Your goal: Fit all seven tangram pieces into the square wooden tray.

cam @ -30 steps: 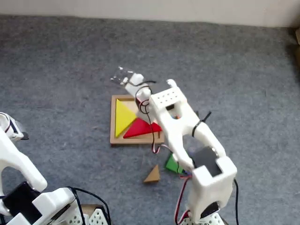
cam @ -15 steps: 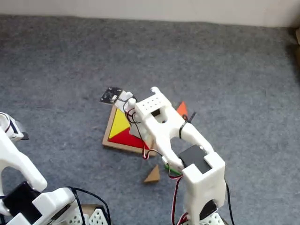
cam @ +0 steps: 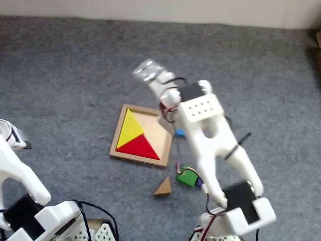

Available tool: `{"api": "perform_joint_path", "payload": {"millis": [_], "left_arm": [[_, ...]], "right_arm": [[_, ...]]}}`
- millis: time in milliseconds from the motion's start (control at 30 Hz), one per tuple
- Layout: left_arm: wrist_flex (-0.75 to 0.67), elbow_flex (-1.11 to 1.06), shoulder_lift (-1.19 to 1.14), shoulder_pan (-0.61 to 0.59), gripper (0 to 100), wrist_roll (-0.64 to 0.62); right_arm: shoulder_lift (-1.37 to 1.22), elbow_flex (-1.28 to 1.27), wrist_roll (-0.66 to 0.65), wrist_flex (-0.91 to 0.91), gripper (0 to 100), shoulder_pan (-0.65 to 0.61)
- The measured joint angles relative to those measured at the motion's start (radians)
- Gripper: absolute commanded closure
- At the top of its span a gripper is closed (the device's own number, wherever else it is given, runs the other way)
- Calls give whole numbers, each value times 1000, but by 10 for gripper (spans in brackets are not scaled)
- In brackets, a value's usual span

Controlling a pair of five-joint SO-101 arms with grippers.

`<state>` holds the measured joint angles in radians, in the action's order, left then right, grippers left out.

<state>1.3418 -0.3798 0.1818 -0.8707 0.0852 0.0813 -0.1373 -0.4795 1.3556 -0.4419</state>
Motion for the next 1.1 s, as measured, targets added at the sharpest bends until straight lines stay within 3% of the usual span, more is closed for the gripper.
{"api": "perform_joint_path", "payload": {"millis": [267,500,700,1100], "left_arm": [[0,-21,183,158,807,0],[-14,-173,310,295,807,0],[-150,-342,315,305,807,0],[-365,-560,315,305,807,0]], "right_arm": [[57,-163,157,-55,792,152],[57,-222,215,-170,789,170],[41,-242,222,-285,787,169],[-407,-11,222,-282,788,170]]}}
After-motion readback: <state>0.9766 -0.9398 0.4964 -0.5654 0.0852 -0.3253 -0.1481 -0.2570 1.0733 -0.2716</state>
